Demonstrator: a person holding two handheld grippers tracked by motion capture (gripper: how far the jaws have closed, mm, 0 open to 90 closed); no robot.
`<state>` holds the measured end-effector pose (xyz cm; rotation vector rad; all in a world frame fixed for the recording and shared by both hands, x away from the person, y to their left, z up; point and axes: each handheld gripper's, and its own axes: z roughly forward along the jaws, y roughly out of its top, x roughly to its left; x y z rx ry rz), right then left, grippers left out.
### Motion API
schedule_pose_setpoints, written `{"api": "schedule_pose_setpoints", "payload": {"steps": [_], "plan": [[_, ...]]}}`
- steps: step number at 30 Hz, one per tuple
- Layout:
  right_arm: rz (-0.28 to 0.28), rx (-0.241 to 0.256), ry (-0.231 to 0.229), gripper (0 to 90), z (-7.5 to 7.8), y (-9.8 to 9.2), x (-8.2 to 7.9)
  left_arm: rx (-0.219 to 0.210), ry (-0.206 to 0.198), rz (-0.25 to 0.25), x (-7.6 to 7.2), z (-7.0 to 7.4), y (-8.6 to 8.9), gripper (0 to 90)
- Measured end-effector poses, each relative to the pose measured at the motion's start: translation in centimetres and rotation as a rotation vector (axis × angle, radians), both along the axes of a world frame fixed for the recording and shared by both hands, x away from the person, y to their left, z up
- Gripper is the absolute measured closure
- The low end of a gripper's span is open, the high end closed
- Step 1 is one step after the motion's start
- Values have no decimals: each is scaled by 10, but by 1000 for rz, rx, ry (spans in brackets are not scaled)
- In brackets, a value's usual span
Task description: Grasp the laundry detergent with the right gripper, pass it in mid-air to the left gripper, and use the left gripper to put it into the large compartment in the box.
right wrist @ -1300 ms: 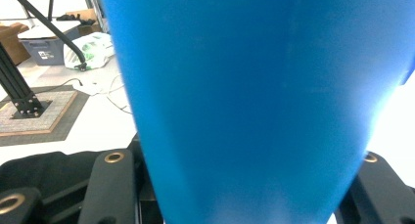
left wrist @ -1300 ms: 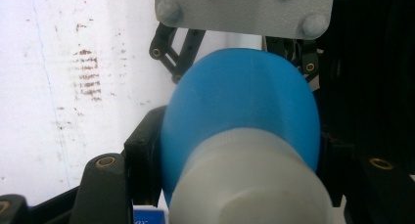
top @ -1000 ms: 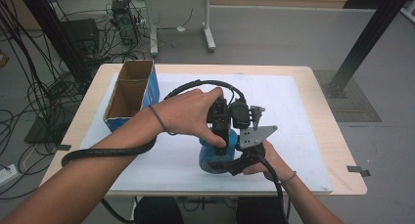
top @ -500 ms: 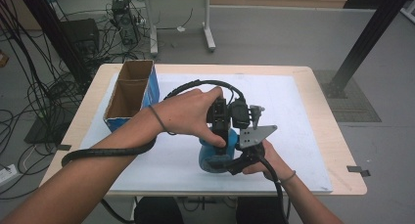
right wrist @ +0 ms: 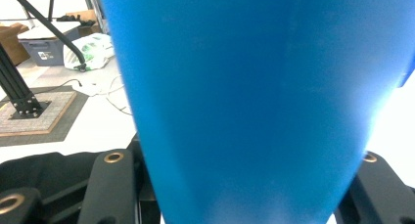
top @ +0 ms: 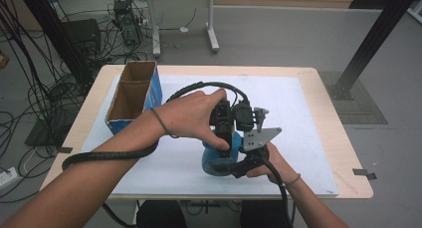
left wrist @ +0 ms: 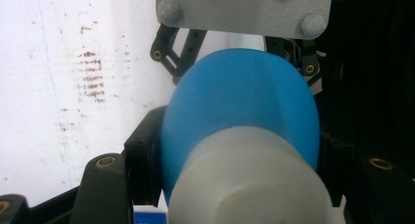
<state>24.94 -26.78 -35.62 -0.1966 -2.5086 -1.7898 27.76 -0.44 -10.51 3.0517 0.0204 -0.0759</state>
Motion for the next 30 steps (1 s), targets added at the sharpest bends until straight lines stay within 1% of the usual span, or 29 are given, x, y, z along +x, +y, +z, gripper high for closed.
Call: {"api": "schedule_pose_setpoints", "payload": {"steps": [7,11,20,25,29,30], "plan": [[1,0,2,424,0,0,1,0,0,-1,0,0,0,376],[-1,3,-6,424,-1,0,1,-1,-2,-3,0,0,0,377],[0,12,4,423,-3,0,1,-4,-1,9,0,0,1,377],[1,21,-1,421,-4,-1,1,-6,-7,0,-2,2,1,377],[-2,26,-5,419,-4,-2,0,-1,-10,1,-3,3,-1,378],[0,28,-9,418,-4,-2,0,-3,-9,9,-3,4,0,378]]}}
